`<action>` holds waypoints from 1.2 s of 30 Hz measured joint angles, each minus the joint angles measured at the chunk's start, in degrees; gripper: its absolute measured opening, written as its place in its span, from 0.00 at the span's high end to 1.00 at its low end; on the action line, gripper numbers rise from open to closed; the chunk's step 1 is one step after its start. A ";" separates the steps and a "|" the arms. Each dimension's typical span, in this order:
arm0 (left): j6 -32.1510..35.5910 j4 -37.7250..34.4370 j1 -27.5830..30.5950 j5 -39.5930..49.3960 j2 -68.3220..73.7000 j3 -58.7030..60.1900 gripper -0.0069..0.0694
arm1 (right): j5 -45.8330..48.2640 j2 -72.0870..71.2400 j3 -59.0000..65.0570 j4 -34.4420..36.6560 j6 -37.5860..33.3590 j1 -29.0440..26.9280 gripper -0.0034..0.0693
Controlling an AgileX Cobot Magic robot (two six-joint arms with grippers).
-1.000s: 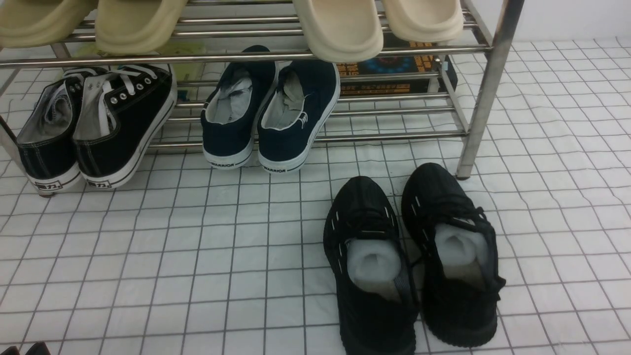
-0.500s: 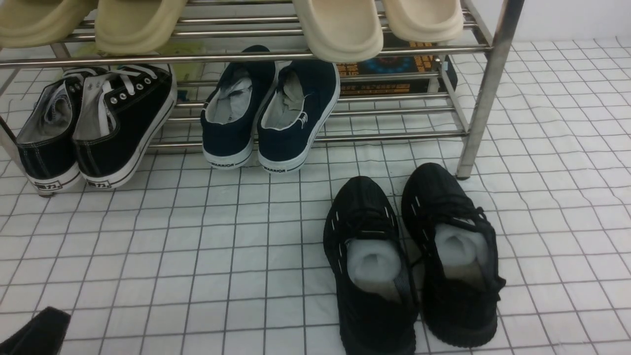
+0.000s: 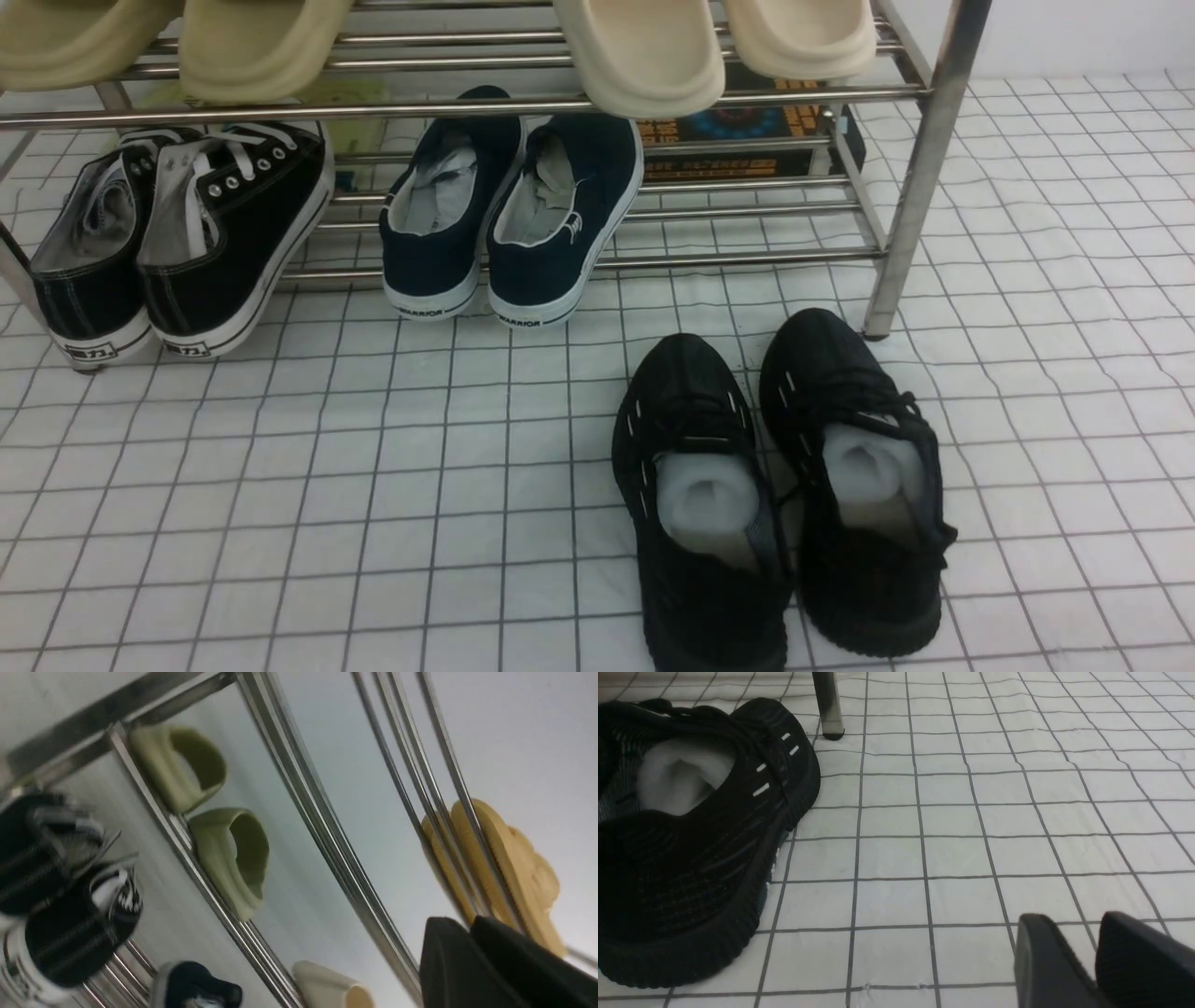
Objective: Take the shoes off the shelf with your hand from the white checkered tablecloth.
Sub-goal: 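Grasp the leftmost shoe on the bottom shelf of the shoe rack with the left gripper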
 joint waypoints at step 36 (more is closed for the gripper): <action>-4.29 16.97 18.99 63.91 86.28 -69.62 0.79 | 0.00 0.00 0.00 0.00 0.00 -0.11 0.63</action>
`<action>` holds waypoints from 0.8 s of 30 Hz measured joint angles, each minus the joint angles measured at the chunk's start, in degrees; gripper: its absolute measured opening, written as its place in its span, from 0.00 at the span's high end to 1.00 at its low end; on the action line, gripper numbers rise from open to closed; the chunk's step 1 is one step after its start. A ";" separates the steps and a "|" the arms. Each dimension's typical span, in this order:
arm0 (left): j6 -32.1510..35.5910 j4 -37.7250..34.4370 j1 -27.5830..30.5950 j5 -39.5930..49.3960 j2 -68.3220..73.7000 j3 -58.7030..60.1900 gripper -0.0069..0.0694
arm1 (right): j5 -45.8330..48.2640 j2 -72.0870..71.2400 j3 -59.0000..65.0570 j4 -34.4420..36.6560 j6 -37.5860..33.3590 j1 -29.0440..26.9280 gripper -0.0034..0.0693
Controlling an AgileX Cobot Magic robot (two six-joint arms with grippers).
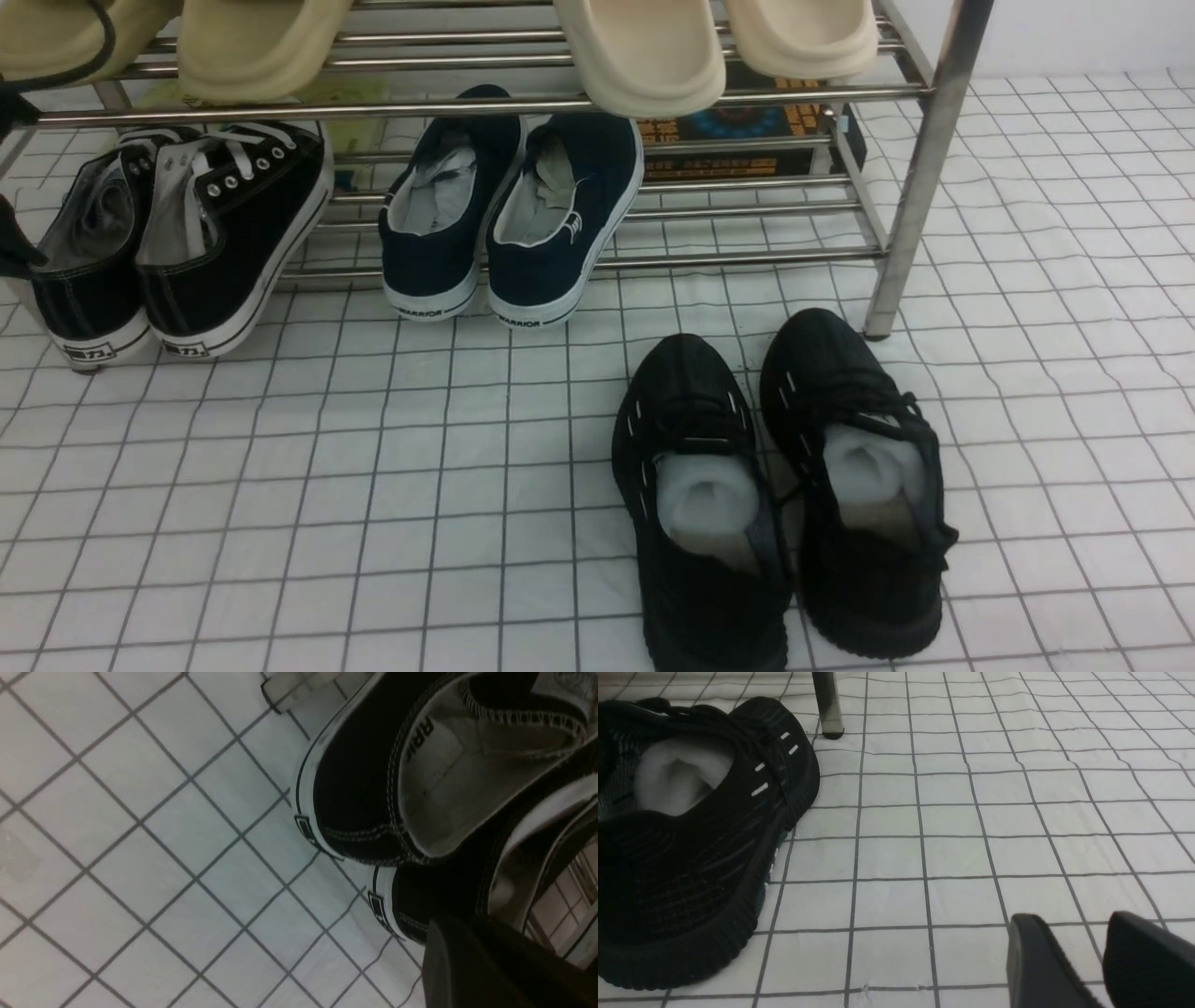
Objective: Take the shoes off the shelf with your hand from the white checkered tablecloth.
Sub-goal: 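Grasp the leftmost shoe on the bottom shelf of the shoe rack with the left gripper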
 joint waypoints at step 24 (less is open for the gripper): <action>-3.32 3.50 0.00 -7.03 10.44 -0.23 0.34 | 0.00 0.00 0.00 0.00 0.00 -0.05 0.62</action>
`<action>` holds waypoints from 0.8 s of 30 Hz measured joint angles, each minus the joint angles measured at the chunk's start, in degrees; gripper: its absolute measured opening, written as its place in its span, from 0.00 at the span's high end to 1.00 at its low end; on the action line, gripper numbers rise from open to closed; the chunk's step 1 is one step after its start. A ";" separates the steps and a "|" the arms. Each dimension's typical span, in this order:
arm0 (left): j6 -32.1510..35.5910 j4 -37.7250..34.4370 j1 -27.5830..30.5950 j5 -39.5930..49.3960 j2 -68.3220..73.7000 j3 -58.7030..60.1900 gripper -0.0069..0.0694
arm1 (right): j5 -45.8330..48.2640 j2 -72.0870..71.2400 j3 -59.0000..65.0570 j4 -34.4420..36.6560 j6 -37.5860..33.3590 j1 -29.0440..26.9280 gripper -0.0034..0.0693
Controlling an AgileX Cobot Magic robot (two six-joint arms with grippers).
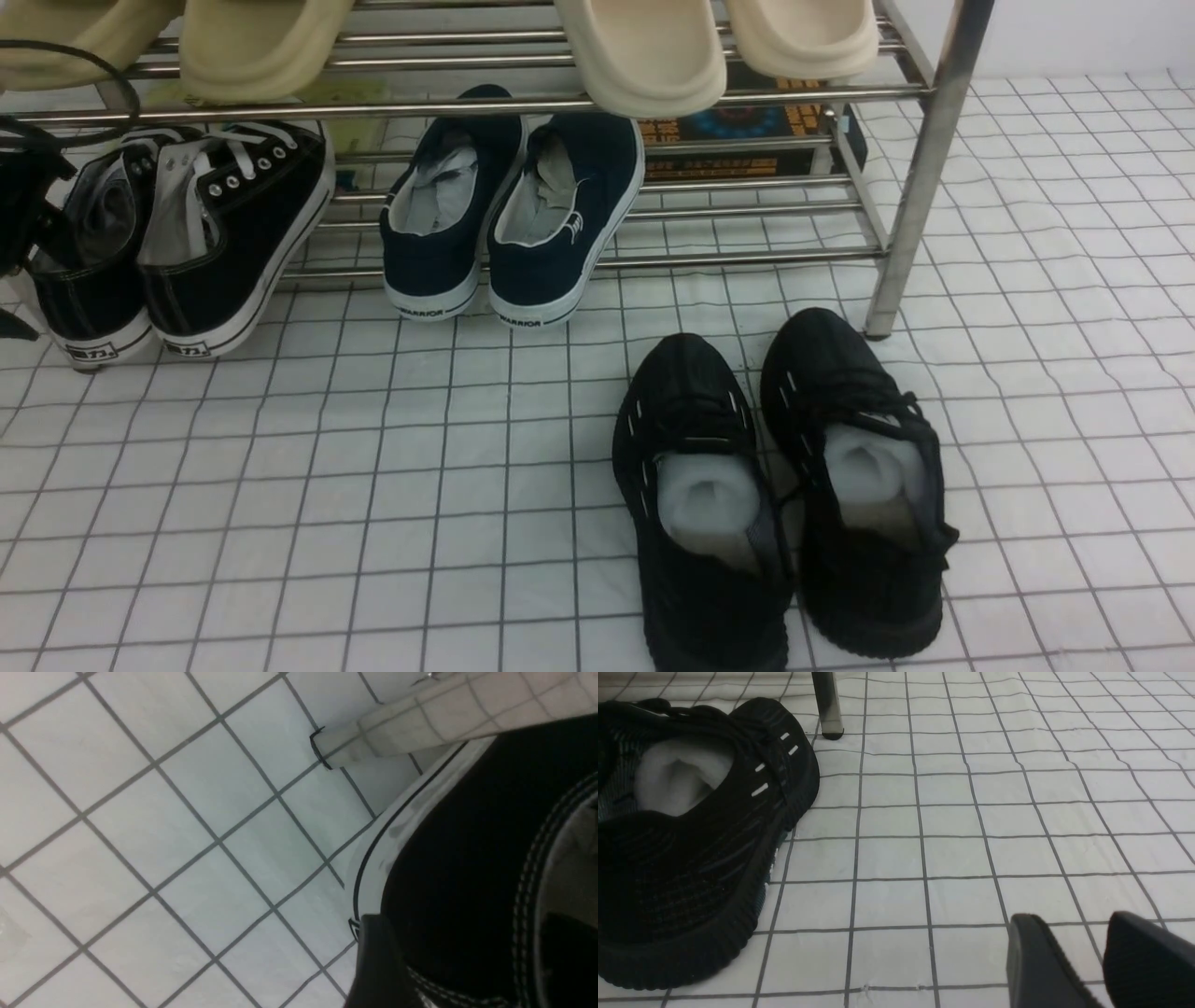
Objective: Take the shoes off the shelf with your hand from the white checkered tablecloth.
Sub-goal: 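Grasp the leftmost shoe on the bottom shelf of the shoe rack with the left gripper, then set the held shoe down on the floor in front of the rack with the left gripper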
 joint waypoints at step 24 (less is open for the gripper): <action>-2.30 10.99 0.10 25.43 -10.13 0.12 0.85 | 0.00 0.00 0.00 0.00 0.00 -0.06 0.62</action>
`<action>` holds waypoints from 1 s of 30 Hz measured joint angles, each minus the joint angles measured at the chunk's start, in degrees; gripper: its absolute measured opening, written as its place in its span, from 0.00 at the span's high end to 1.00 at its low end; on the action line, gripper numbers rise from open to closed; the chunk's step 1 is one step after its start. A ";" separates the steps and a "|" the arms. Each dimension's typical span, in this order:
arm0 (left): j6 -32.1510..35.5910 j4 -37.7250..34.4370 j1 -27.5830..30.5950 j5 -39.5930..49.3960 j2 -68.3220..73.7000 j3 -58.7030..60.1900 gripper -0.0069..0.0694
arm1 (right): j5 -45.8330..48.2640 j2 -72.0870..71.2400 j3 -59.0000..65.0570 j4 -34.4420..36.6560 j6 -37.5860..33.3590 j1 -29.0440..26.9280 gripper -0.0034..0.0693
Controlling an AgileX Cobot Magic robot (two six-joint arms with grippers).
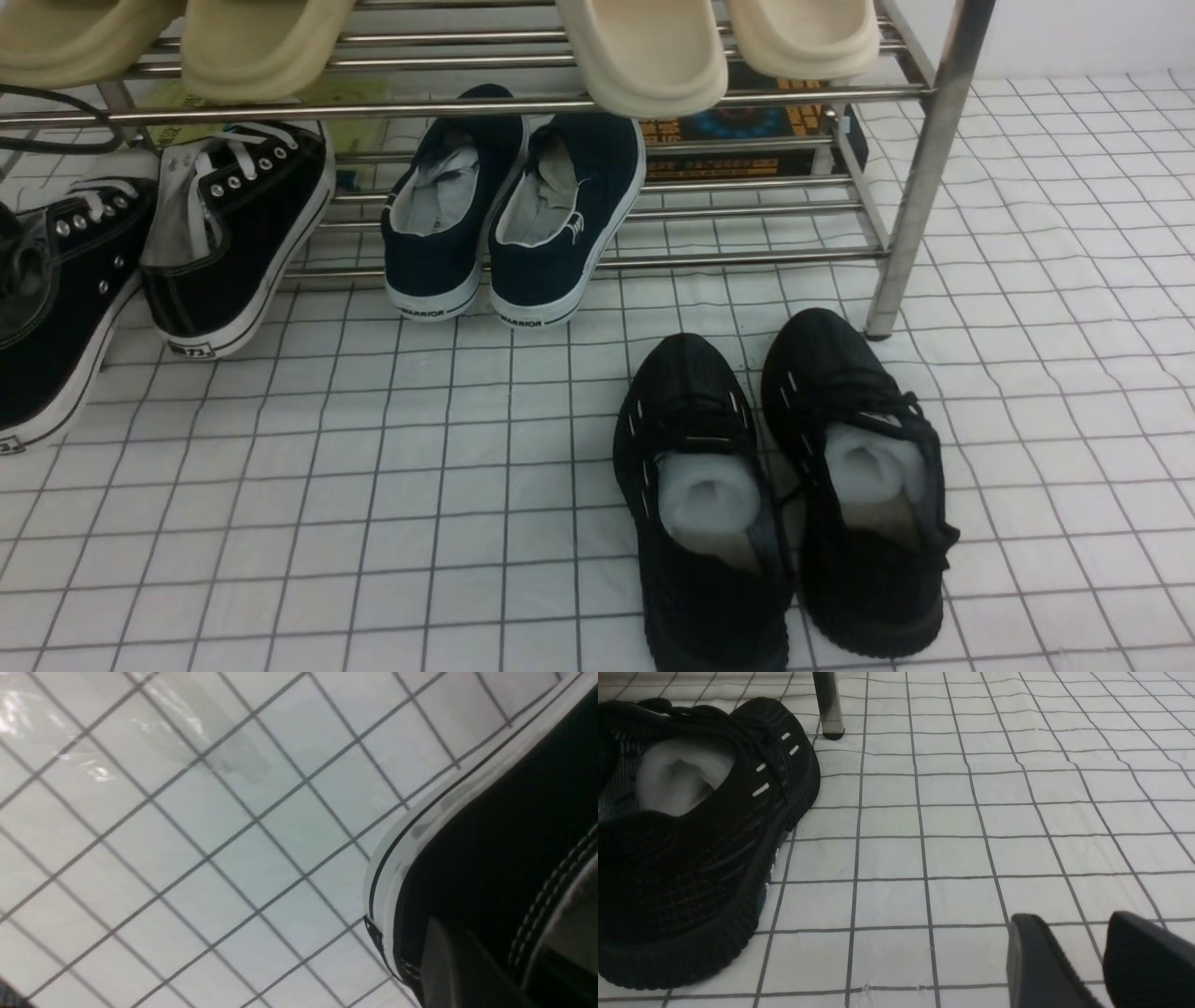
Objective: Take the shoes off the shelf with your hand from the white checkered tablecloth.
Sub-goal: 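Set the held shoe down on the floor in front of the rack with the left gripper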
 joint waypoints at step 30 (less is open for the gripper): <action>0.81 2.89 0.00 -11.10 -8.88 30.39 0.76 | 0.00 0.00 0.00 0.00 0.00 0.00 0.62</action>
